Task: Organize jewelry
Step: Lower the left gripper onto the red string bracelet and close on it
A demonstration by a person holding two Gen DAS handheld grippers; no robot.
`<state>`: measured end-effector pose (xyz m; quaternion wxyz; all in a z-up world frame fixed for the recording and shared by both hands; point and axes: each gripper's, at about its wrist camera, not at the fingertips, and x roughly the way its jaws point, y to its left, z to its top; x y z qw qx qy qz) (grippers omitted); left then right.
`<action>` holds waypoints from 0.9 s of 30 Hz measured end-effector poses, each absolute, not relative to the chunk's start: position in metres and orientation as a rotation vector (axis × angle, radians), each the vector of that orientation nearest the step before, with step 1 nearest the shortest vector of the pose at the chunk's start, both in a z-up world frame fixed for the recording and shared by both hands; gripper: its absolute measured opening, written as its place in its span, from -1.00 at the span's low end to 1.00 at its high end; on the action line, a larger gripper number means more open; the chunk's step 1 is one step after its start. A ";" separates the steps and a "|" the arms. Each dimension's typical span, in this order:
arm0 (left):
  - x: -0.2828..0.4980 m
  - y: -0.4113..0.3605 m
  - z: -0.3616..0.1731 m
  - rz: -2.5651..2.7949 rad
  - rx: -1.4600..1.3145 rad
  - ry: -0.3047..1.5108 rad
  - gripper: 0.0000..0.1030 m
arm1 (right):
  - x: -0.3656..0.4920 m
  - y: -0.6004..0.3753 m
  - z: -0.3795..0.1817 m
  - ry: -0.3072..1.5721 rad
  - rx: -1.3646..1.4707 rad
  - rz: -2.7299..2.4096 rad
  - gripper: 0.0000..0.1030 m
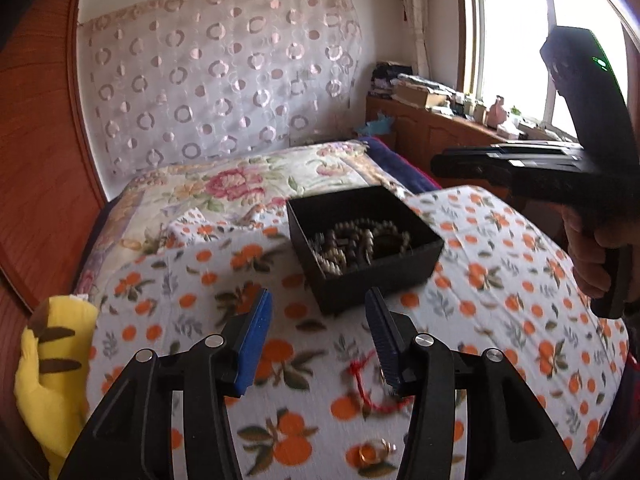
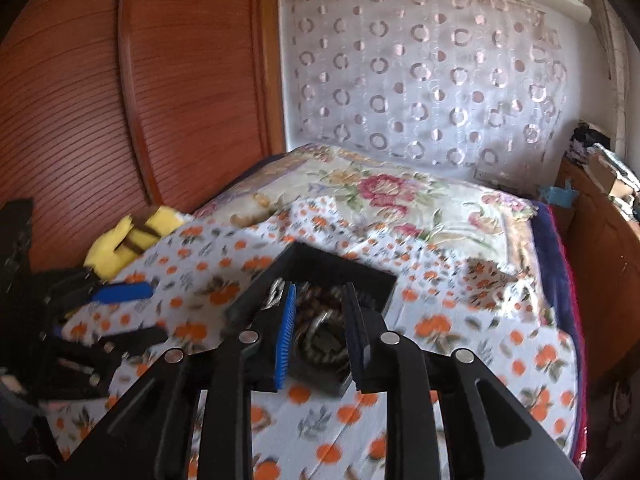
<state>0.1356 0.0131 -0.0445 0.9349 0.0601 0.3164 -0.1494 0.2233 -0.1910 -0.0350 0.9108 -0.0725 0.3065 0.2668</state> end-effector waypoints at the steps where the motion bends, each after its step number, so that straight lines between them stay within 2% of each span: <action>1: 0.135 0.013 -0.048 -0.305 0.126 0.655 -0.10 | 0.219 -0.191 -0.040 0.639 -0.149 0.555 -0.50; 7: 0.134 0.010 -0.069 -0.322 0.145 0.715 -0.10 | 0.186 -0.187 -0.074 0.692 -0.162 0.558 -0.50; 13: 0.143 0.003 -0.089 -0.349 0.157 0.781 -0.30 | 0.163 -0.187 -0.096 0.727 -0.158 0.573 -0.50; 23: 0.158 -0.005 -0.112 -0.389 0.162 0.868 -0.40 | 0.144 -0.187 -0.113 0.745 -0.170 0.587 -0.50; 25: 0.160 -0.008 -0.112 -0.394 0.169 0.868 -0.53 | 0.142 -0.187 -0.114 0.747 -0.164 0.592 -0.50; 27: 0.160 -0.010 -0.112 -0.398 0.180 0.867 -0.80 | 0.141 -0.186 -0.115 0.749 -0.167 0.595 -0.50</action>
